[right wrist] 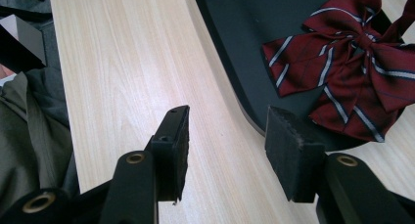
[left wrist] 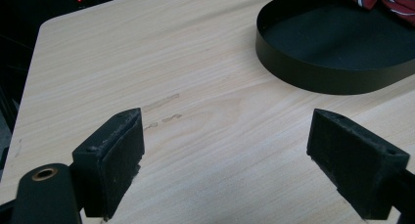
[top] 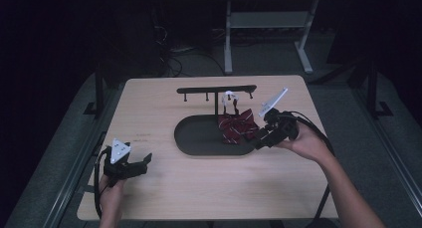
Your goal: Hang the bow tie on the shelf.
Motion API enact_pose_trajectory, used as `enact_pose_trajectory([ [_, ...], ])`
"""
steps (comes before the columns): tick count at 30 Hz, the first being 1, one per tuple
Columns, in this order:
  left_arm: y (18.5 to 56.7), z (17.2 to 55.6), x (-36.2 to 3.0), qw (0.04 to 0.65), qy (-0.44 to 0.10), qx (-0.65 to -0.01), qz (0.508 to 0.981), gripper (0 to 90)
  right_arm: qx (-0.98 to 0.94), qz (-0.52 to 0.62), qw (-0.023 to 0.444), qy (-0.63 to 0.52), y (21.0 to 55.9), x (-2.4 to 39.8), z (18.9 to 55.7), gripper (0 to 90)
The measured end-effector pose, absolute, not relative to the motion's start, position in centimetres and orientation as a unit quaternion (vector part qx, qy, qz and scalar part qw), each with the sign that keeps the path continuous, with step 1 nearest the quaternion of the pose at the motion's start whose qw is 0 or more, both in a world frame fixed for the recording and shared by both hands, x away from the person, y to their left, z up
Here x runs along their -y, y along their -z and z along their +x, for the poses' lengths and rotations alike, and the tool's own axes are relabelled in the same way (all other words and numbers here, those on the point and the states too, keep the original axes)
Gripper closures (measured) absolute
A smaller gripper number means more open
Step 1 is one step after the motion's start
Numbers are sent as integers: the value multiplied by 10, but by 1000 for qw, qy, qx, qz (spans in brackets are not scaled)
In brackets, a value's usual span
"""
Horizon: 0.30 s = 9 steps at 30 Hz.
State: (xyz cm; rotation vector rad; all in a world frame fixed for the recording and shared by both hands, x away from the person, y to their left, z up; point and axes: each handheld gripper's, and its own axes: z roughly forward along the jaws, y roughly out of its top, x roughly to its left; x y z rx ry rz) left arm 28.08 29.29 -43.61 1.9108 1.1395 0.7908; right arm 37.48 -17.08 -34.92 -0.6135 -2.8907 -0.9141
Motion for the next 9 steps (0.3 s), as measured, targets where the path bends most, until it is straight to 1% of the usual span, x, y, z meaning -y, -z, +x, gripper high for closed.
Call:
enact_pose_trajectory([
  [9, 436, 282, -292, 379, -310, -443, 751, 135, 932, -207, 34, 294, 363, 180, 365, 511],
])
